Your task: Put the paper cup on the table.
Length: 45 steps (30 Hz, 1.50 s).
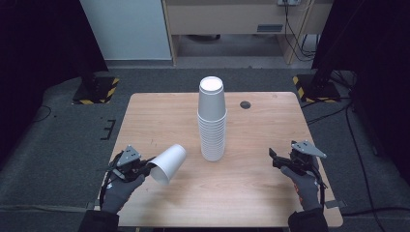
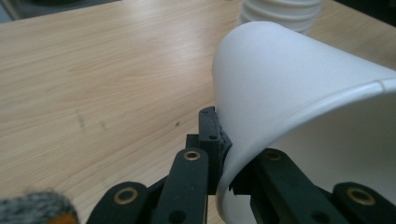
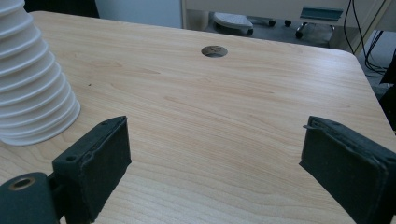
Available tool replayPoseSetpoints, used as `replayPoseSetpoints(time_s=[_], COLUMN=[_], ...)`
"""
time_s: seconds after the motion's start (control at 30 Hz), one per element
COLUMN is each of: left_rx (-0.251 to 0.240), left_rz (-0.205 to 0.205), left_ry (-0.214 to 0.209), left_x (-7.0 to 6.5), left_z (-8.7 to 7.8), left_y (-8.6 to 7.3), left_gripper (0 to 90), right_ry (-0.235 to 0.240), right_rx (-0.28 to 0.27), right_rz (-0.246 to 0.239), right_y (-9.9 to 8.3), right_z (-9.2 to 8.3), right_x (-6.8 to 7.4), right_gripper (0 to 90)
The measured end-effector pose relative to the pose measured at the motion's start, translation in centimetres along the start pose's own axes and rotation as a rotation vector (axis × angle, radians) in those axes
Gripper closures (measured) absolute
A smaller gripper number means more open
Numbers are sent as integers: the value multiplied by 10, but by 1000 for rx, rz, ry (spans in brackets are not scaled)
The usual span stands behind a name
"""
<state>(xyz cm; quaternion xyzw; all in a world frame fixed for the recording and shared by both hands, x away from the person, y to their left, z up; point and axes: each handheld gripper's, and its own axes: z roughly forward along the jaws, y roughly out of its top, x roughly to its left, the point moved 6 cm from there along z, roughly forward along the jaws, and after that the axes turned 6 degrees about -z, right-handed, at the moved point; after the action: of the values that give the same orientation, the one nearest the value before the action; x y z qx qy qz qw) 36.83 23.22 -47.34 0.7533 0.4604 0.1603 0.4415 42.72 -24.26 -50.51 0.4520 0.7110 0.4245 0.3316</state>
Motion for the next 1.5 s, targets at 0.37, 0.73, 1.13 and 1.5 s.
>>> replayPoseSetpoints(time_s=[0.37, 0.73, 1.13, 1.5], left_rx=[105, 259, 384, 533], left_rz=[-87, -122, -135, -151], left_ry=[168, 260, 262, 282], left_x=[49, 77, 82, 84], left_z=[-14, -25, -29, -36], left_y=[-4, 1, 11, 17], left_gripper=[857, 857, 858, 858], right_ry=[-3, -7, -14, -13], right_rx=[18, 32, 36, 46], right_rz=[-1, 6, 10, 9], right_y=[-3, -7, -9, -11], right_z=[1, 2, 1, 1], right_x=[-2, -4, -8, -9], right_gripper=[82, 83, 83, 83])
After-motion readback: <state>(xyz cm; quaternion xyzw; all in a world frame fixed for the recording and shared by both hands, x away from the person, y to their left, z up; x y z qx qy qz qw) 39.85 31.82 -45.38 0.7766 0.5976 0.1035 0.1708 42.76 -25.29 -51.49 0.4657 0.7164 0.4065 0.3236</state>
